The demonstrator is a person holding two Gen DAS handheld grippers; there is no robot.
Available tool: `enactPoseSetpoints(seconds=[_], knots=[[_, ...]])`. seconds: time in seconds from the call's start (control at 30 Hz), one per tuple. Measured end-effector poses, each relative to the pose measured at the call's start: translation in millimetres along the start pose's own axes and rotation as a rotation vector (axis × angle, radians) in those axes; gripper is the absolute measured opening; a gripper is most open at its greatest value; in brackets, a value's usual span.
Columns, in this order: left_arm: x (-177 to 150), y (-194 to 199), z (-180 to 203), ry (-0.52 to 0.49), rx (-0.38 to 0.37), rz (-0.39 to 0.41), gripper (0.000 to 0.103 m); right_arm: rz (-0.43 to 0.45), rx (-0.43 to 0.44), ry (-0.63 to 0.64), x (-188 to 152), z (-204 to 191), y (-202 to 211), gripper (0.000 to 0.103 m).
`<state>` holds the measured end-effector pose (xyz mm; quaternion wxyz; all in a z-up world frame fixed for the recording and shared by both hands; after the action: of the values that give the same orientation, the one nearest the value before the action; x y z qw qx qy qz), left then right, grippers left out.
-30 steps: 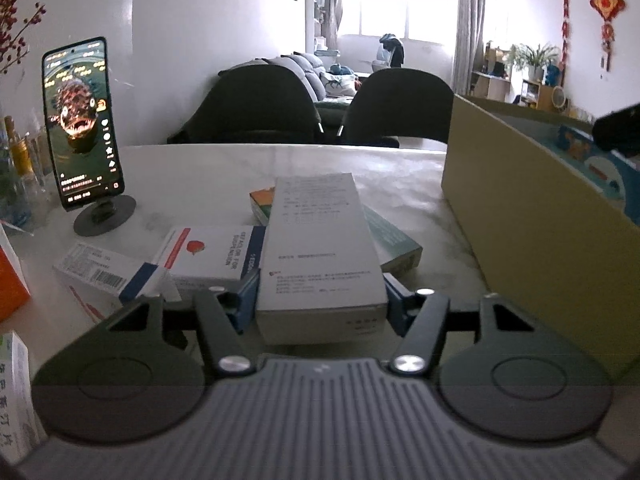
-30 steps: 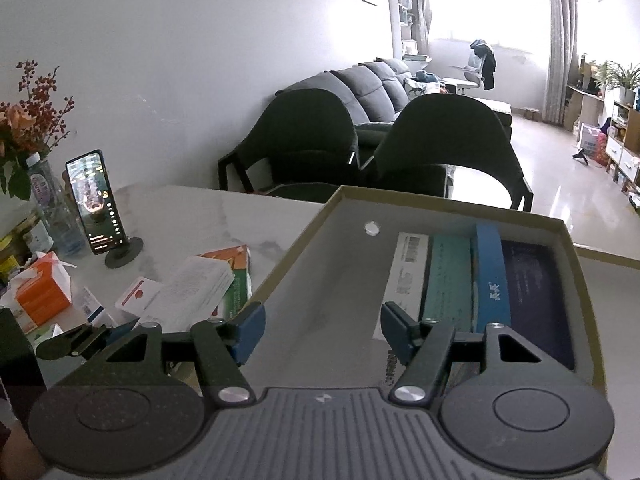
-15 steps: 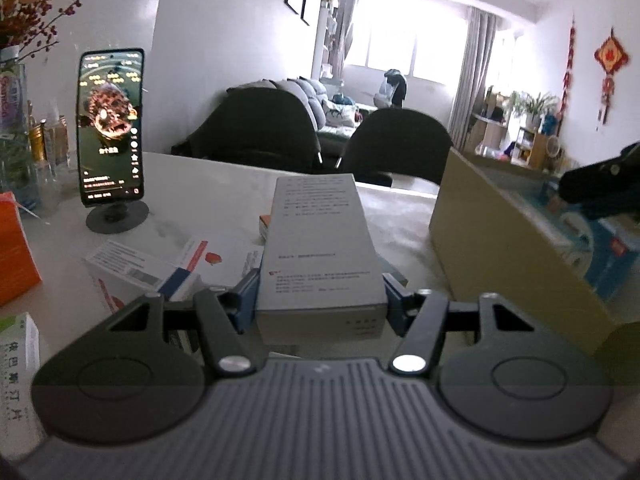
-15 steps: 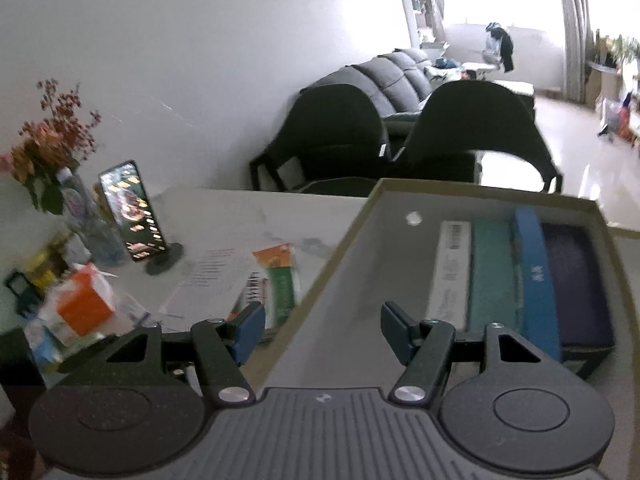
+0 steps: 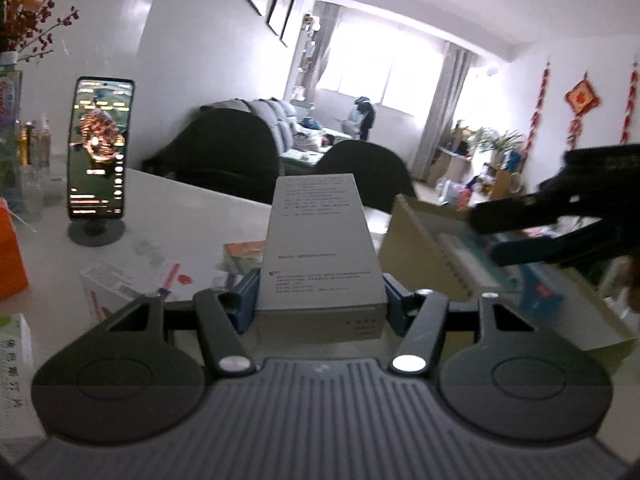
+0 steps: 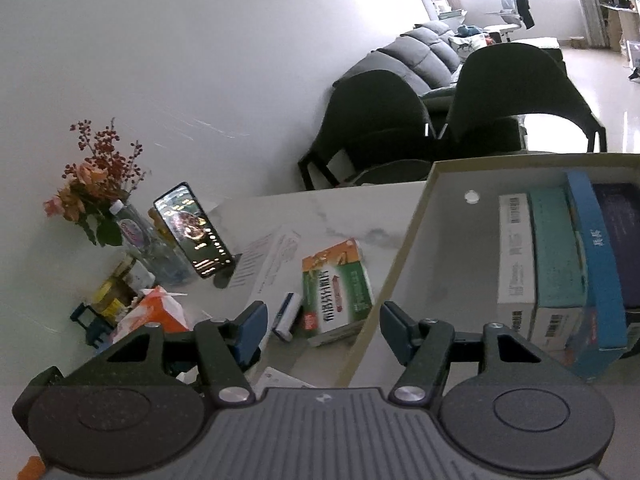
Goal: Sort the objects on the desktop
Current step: 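Lift the long white box with the left gripper toward the right gripper, then grasp the long white box with the right gripper while the left gripper releases it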
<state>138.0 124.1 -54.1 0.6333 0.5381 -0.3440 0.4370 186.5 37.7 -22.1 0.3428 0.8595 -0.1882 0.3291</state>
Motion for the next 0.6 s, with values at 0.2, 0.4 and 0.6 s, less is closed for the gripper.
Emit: enactPoseSetpoints(seconds=[0.2, 0.4, 0.6], knots=[[5, 10, 12, 0.025, -0.086, 0.007, 0.06, 0.002, 0.125, -0.08, 1, -6, 0, 0.061], [7, 14, 22, 0.051, -0.156, 0.012, 0.06, 0.002, 0.216, -0.159, 2, -7, 3, 0.057], [10, 17, 33, 0.061, -0.219, 0.029, 0.06, -0.003, 0.258, -0.203, 1, -5, 4, 0.049]])
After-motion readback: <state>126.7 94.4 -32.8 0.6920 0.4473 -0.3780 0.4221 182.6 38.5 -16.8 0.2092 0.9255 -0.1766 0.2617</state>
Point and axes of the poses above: each gripper's, at about its wrist camera, not at the fingertips, and y roughly against the way its jaws point, z to its right, x to its top, the point moved 6 cm from there along -y, roughly the way its jaws point, and after that the axes turned 10 degrees about x, right-handed, at the moved point
